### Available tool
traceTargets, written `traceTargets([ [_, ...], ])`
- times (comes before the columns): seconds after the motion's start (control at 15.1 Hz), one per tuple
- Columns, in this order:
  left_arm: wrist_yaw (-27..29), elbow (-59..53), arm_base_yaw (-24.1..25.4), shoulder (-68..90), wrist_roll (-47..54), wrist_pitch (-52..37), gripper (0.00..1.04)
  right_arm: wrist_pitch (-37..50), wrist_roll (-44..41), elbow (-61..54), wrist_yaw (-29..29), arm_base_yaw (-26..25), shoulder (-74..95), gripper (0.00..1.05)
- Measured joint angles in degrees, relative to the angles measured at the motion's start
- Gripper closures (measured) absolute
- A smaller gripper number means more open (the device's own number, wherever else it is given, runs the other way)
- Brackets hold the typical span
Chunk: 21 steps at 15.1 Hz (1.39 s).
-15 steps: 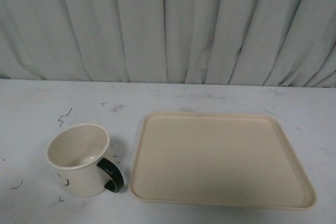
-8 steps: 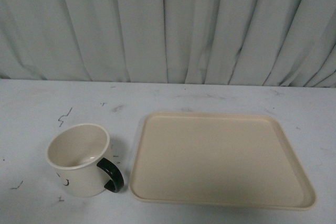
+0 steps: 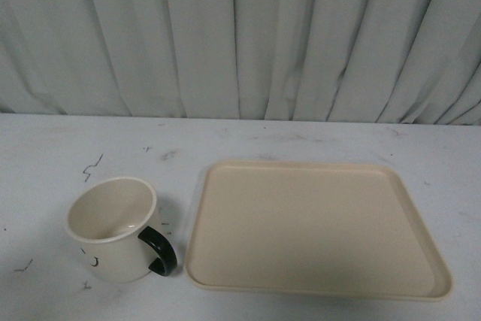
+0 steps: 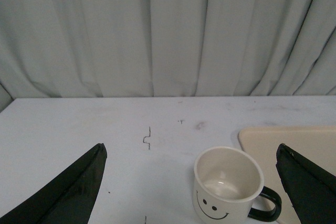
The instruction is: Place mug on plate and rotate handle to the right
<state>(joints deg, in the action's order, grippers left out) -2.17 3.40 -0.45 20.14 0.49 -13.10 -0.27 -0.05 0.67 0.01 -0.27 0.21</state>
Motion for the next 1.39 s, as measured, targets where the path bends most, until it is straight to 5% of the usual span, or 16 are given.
traceTargets([
  [0.46,-6.08,15.93,-2.49,33.35,1.73,3.28,0.07,0.02,0.00,0.00,0.00,0.00,0.00,0.06],
  [0.73,-8.13,41.18,-2.16,72.57,-0.59,15.85,0.07,0.02,0.00,0.00,-0.02,0.00,0.00,0.06],
  [1.39,-5.99,43.85,-0.98,81.96,-4.39,12.83,0.07,0.02,0.00,0.00,0.00,0.00,0.00,0.06],
])
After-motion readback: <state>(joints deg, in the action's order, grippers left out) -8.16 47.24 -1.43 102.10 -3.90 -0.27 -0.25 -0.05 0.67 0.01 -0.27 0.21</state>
